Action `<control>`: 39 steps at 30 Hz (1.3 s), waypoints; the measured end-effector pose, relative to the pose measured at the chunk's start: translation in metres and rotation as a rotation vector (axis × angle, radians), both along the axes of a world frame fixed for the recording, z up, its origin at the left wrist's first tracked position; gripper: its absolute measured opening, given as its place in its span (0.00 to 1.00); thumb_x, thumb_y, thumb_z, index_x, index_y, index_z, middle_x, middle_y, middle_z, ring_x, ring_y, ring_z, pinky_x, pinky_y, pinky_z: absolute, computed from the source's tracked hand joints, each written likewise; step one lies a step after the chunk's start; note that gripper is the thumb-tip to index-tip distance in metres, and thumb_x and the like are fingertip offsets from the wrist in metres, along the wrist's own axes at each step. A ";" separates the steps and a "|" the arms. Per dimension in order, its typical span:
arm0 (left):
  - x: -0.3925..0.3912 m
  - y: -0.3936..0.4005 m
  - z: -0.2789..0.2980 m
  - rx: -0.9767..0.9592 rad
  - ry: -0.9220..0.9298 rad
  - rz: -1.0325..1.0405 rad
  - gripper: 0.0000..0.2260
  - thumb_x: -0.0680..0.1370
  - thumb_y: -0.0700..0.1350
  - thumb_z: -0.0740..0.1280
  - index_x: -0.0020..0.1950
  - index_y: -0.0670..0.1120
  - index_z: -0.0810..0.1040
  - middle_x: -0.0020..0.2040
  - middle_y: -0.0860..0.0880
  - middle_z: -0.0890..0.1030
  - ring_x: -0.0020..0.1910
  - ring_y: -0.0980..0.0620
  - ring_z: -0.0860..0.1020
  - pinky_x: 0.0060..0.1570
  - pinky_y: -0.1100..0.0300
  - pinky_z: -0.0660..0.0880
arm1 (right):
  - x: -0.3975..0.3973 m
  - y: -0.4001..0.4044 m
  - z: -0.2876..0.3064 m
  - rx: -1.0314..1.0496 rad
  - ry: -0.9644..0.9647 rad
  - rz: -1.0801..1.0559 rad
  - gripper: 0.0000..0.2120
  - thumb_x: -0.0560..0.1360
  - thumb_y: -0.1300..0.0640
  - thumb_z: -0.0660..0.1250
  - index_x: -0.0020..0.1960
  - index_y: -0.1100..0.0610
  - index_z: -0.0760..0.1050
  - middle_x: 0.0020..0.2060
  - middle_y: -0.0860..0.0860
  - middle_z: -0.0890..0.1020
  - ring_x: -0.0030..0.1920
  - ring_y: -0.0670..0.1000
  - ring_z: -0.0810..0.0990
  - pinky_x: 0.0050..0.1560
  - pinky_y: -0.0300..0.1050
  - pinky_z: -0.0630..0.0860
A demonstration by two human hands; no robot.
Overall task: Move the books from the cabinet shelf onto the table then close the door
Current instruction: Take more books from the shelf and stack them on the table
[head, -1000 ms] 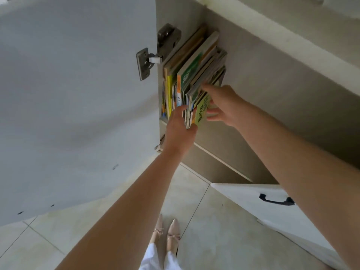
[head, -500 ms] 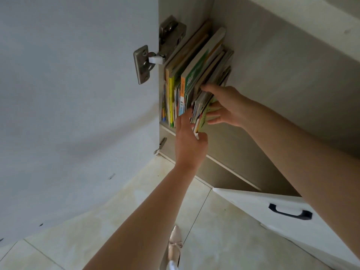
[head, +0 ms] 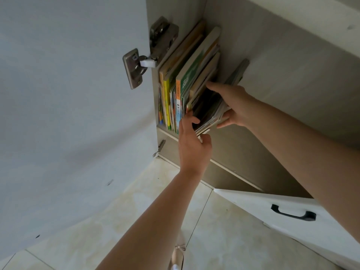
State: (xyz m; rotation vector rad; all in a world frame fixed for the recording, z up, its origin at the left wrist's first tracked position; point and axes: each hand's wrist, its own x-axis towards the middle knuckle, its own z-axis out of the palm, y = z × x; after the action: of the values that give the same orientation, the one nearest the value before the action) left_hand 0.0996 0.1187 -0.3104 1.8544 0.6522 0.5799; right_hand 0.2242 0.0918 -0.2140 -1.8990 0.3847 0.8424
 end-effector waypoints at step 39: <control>0.019 -0.002 -0.022 0.083 0.154 0.002 0.34 0.69 0.43 0.73 0.72 0.49 0.62 0.69 0.48 0.66 0.68 0.49 0.66 0.53 0.49 0.79 | 0.009 -0.003 0.006 -0.068 0.083 0.099 0.36 0.66 0.38 0.71 0.68 0.53 0.65 0.55 0.61 0.79 0.48 0.67 0.81 0.48 0.75 0.74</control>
State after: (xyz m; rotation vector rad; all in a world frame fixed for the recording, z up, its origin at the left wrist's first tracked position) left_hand 0.1185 0.1165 -0.3327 1.9904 0.7408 0.4740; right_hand 0.2336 0.0883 -0.2083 -1.9629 0.3759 0.9875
